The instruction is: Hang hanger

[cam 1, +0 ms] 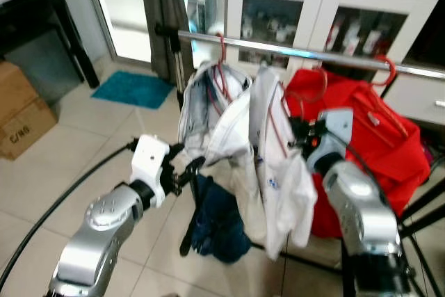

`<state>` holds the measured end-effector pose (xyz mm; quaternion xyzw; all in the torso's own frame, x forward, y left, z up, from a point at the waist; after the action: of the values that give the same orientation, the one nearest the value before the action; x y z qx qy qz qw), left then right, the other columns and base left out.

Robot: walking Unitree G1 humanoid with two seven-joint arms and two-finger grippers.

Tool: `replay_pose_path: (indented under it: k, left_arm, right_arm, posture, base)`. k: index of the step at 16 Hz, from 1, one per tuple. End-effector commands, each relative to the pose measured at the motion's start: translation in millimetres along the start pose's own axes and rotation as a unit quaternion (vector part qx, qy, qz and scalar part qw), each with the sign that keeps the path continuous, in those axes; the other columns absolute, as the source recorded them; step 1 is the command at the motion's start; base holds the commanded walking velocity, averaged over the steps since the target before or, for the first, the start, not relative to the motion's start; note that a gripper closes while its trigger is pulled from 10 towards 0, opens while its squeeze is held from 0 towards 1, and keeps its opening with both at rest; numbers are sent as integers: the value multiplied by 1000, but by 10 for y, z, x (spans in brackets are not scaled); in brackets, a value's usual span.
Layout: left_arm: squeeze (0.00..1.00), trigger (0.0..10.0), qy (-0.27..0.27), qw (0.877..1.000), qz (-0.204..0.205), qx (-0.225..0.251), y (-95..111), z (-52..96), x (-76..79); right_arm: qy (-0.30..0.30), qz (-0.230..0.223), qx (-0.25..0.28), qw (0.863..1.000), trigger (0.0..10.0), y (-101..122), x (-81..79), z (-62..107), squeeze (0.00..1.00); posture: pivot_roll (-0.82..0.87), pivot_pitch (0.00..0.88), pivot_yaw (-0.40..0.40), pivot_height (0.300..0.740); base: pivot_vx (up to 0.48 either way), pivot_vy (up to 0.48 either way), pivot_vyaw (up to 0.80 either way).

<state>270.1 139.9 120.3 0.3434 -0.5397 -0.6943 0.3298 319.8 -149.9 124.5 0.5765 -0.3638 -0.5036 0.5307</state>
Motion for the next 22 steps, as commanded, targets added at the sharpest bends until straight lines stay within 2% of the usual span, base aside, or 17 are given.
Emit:
replay_pose_path:
  k: [1, 5, 10, 17, 20, 21, 22]
  left_arm:
    - [0, 10000, 5, 1000, -3, 0, 16, 9, 2]
    - [0, 10000, 10, 1000, -1, -1, 7, 16, 13]
    - [0, 10000, 16, 1000, 0, -2, -6, 29, 11]
    - [0, 10000, 15, 1000, -5, -2, 8, 26, -28]
    - [0, 10000, 22, 1000, -17, -2, 25, 13, -50]
    - [725, 10000, 27, 999, -14, 10, 69, -8, -84]
    - [725, 10000, 25, 999, -9, 20, 97, -15, -95]
  right_arm:
    - [0, -5, 25, 1000, 0, 113, -68, 45, 0]
    - [-1, -16, 28, 999, 0, 67, -114, 135, 0]
    - [9, 3, -7, 1000, 0, -29, -124, 185, 0]
    - [8, 10, -26, 1000, 0, -77, -137, 223, 0]
    - [33, 18, -38, 999, 0, -93, -183, 234, 0]
    - [66, 17, -46, 997, 0, -92, -264, 245, 0]
    - [81, 16, -49, 995, 0, -92, -303, 252, 0]
  posture:
    - [-61, 0, -3, 727]
    - [-59, 0, -19, 727]
    - [-59, 0, -21, 727]
    - [-59, 0, -14, 727]
    - [-58, 0, -14, 727]
    - [-58, 0, -15, 727]
    - [-60, 0, -17, 727]
  base:
    - [-277, 0, 0]
    - [-288, 0, 0]
    - [-304, 0, 0]
    - [-320, 0, 0]
    - [0, 0, 0]
    - [0, 0, 0]
    - [0, 0, 0]
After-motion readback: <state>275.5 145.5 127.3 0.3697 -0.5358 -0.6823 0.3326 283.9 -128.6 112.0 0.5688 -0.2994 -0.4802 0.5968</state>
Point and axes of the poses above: a point about 5 cm out from each wrist's last joint towards the gripper, its own z axis pointing back from the gripper into the wrist, its own y axis along the axis of the wrist's last joint, x = y × z, the point moved 2 cm from there along -z, pointing out of the wrist towards the gripper, and after that the axes turned 6 degrees about -z, right-handed, at the moved point
